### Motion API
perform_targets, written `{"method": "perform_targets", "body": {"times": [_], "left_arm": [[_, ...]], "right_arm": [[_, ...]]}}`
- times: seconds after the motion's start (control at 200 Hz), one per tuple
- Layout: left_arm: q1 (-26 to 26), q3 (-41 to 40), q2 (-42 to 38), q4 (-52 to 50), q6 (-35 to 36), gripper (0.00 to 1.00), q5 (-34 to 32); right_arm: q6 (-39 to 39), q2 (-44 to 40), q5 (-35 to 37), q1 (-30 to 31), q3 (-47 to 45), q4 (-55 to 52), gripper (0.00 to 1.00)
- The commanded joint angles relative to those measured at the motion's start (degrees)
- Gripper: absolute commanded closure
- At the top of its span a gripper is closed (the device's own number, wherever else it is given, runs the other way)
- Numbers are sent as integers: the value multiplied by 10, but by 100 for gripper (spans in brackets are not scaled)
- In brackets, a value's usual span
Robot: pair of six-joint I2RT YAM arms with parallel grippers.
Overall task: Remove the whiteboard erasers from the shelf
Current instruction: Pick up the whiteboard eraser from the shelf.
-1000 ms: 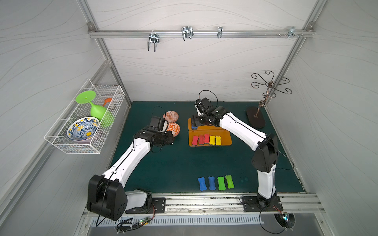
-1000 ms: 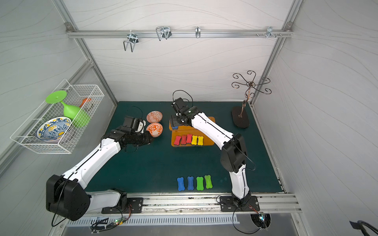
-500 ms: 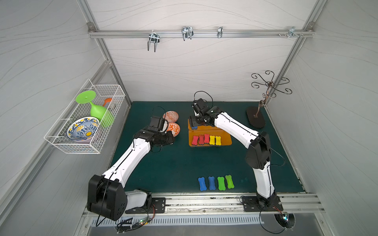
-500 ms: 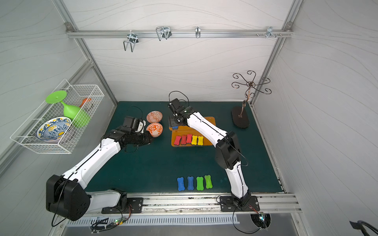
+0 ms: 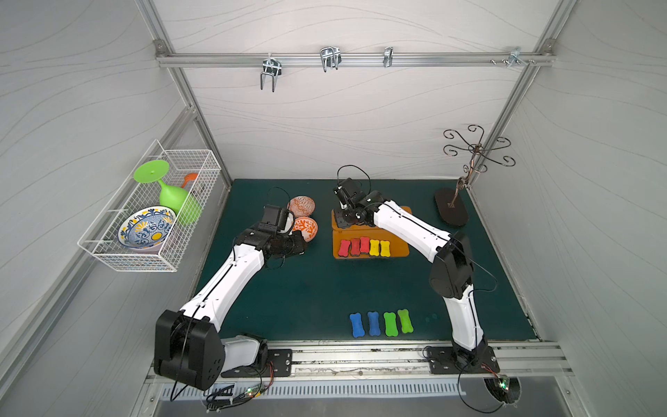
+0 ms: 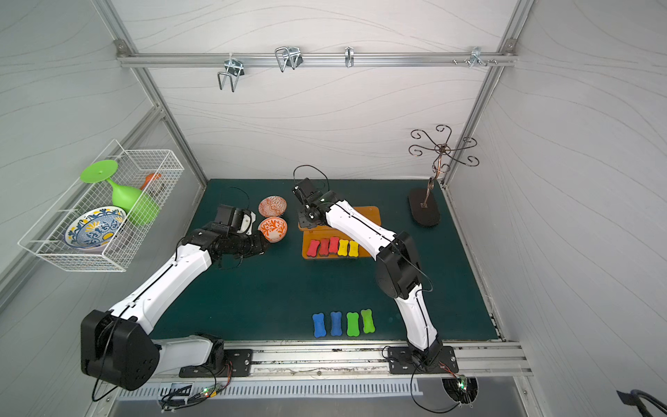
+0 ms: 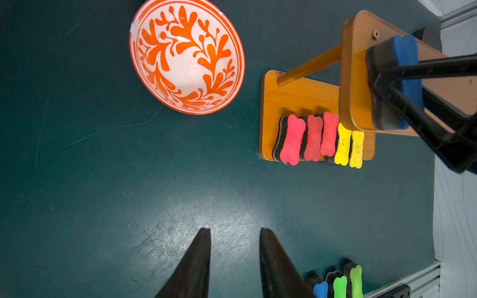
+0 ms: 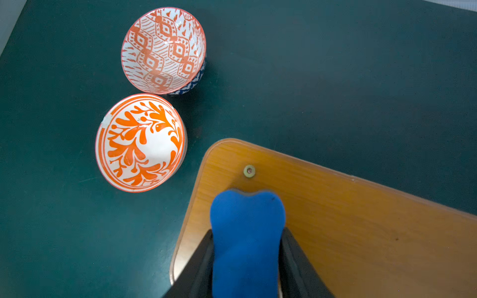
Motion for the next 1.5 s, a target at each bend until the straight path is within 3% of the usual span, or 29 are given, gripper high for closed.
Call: {"method": "perform_targets", "body": {"times": [0.0, 0.39, 1.495], "left_arm": [[5, 12, -14, 3, 2, 65, 3], [16, 8, -28, 11, -2, 64, 14], [44, 1, -51, 26, -18, 64, 38]], "right_arm": [[8, 0, 2, -2, -20, -15, 66], [23, -18, 1, -7, -25, -19, 91], [73, -116, 12, 7, -96, -41, 99]]}}
